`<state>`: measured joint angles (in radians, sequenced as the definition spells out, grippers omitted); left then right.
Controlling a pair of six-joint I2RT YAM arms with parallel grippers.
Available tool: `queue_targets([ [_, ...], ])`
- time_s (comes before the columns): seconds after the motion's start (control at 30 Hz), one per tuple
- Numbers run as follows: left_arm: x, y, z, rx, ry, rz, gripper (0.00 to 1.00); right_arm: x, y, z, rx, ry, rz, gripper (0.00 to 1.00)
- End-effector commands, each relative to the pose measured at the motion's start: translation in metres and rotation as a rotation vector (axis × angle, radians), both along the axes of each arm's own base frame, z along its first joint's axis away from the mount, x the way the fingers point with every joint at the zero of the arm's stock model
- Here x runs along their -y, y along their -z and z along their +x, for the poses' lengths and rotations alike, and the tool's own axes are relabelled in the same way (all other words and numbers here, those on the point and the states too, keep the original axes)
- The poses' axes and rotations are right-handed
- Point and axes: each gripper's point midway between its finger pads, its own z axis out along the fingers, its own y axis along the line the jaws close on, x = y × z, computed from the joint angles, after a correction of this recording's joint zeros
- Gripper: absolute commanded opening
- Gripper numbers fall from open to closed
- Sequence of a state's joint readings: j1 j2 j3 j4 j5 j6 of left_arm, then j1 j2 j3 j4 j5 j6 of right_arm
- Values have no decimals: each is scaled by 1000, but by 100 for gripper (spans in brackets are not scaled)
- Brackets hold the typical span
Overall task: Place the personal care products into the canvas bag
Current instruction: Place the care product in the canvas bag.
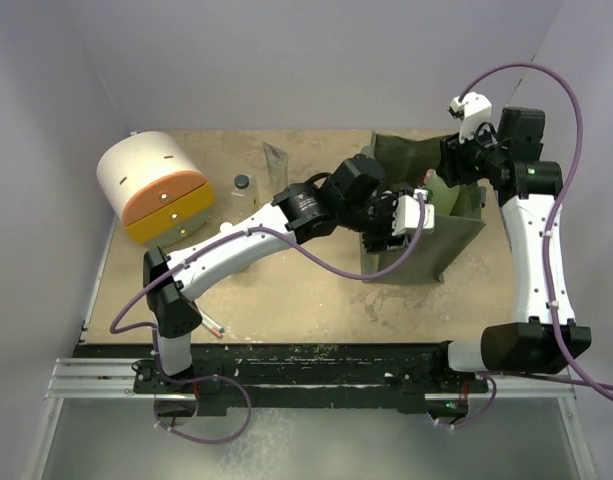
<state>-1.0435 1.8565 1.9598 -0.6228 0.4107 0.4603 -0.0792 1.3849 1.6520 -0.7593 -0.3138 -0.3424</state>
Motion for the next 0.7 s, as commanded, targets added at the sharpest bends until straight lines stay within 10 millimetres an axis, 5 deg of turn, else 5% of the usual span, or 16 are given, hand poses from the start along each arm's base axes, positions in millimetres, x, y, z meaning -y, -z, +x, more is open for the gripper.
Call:
queue_targets([
  [0.0,3,-22,5,57,-11,-55,55,2,-63,3,250,21,-13,0],
  [0.27,3,-14,4,53,-10,-42,44,2,-57,-1,230,28,-5,0],
  [0.67,4,-13,6,78,-18,-35,37,-11,-107,-20,310,-14,45,0],
])
